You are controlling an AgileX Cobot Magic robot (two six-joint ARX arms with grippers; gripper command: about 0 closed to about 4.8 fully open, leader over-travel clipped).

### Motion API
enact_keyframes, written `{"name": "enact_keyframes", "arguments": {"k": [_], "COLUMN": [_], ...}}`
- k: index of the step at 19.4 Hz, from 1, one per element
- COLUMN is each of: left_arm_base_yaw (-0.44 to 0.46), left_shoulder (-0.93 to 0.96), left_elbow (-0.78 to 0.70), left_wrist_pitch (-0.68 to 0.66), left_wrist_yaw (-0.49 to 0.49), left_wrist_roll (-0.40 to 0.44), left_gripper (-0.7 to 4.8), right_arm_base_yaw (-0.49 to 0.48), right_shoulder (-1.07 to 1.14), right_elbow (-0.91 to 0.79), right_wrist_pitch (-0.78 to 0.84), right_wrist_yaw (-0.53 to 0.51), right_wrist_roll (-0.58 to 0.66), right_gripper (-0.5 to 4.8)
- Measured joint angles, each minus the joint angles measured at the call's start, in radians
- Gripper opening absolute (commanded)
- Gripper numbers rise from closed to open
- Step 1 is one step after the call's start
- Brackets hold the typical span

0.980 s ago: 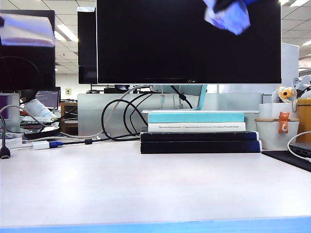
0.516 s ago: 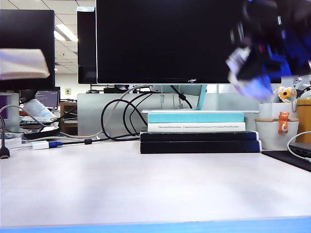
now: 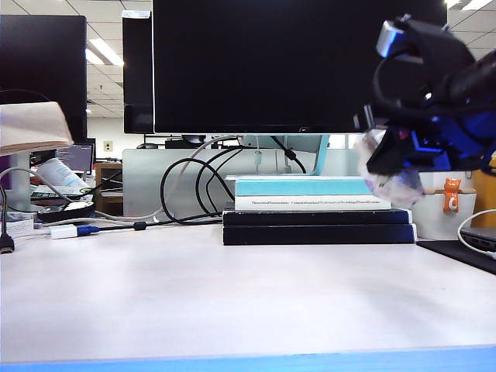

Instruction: Pick up a packet of tissues from the table with the left hand, then take a tissue from it with the right hand.

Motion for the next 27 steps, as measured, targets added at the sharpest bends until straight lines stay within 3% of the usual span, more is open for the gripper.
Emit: {"name": "enact_keyframes", "arguments": {"k": [7, 15, 17, 19, 21, 27], "left_arm_base_yaw": [0.045, 0.045, 0.045, 0.045, 0.044, 0.044], "left_shoulder": [0.068, 0.303, 0.313, 0.313, 0.313, 0.313], "left_elbow": [-0.003, -0.003, -0.003, -0.002, -0.003, -0.003], "left_wrist_pitch": [-0.003, 0.051, 0.073, 0.090, 0.091, 0.124], "left_wrist_yaw": [0.001, 0.006, 0.008, 0.009, 0.010, 0.056], "left_wrist_roll": [0.050, 0.076, 0.075, 0.076, 0.076, 0.040], "left_gripper": [-0.06, 0.16, 0.90, 1.29, 1.31, 1.31], "right_arm_base_yaw": [-0.012, -0.016, -0.017, -0.018, -0.018, -0.018], "right_shoulder": [0.140, 0.181, 0.181, 0.181, 0.181, 0.178], "right_elbow": [0.000, 0.003, 0.004, 0.004, 0.004, 0.003], "right_wrist_pitch": [0.099, 0.157, 0.157, 0.157, 0.157, 0.201], "right_wrist_yaw": [-0.044, -0.057, -0.057, -0.057, -0.057, -0.056], "right_wrist_roll": [-0.018, -0.018, -0.018, -0.018, -0.018, -0.019], "right_gripper": [-0.01, 0.01, 0.43, 0.91, 0.95, 1.88]}}
